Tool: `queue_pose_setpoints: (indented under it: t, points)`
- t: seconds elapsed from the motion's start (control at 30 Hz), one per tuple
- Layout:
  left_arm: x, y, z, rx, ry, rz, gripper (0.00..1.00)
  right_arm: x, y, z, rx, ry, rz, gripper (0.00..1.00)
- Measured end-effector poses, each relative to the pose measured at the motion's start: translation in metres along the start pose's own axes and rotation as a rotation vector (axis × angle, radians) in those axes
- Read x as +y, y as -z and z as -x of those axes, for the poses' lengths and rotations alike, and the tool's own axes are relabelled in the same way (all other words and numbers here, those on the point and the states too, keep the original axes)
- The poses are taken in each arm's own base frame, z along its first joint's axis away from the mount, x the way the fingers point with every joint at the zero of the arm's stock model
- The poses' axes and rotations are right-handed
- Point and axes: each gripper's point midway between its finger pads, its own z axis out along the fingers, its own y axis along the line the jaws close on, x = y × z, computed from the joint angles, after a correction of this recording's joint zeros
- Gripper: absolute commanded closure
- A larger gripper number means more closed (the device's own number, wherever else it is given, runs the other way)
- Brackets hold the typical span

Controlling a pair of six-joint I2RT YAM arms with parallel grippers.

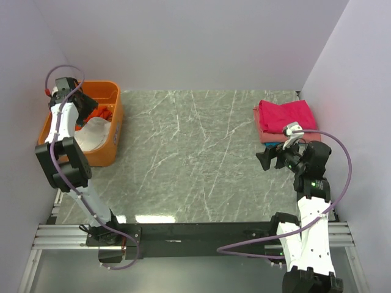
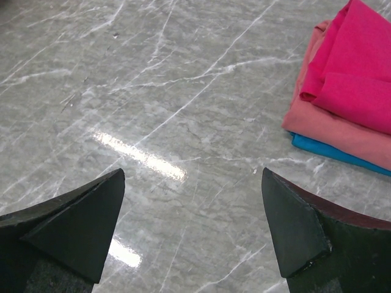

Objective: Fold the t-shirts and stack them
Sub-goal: Grab the tshirt from the pile, then move the tshirt to the center of the board

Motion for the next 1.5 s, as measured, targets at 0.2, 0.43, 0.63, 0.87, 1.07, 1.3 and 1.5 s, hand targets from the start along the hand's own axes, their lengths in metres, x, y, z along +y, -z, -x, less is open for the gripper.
queue_pose_setpoints:
  t: [0.2,0.43,0.63,0.87,1.07,1.3,1.5]
  points:
    - [0.026,-0.032,-0.032,0.115,0.002,0.14,0.54,0.0,0.0,0.0,-0.001,0.0,0.0,0.02]
    - [0.027,-0.046,-0.042,0.153,-0.024,0.161,0.99,-0.001,0.0,0.0,0.0,0.001,-0.009,0.02]
    - [-0.001,-0.001,-0.01,0.048,-0.046,0.025,1.0,-0.002,0.0,0.0,0.001,0.001,-0.012,0.02]
    - [-0.075,0.184,0.066,-0.322,-0.022,-0.409,1.0,-0.003,0.0,0.0,0.002,0.001,-0.017,0.02]
    - [-0.146,0.334,0.076,-0.491,-0.081,-0.818,1.0,-0.003,0.0,0.0,0.002,0.001,-0.02,0.02]
    - [-0.196,0.453,0.042,-0.504,-0.163,-1.209,1.0,-0.004,0.0,0.0,0.003,0.001,-0.024,0.02]
    - [-0.202,0.549,0.03,-0.52,-0.172,-1.51,1.0,-0.006,0.001,0.0,0.004,0.001,-0.032,0.02]
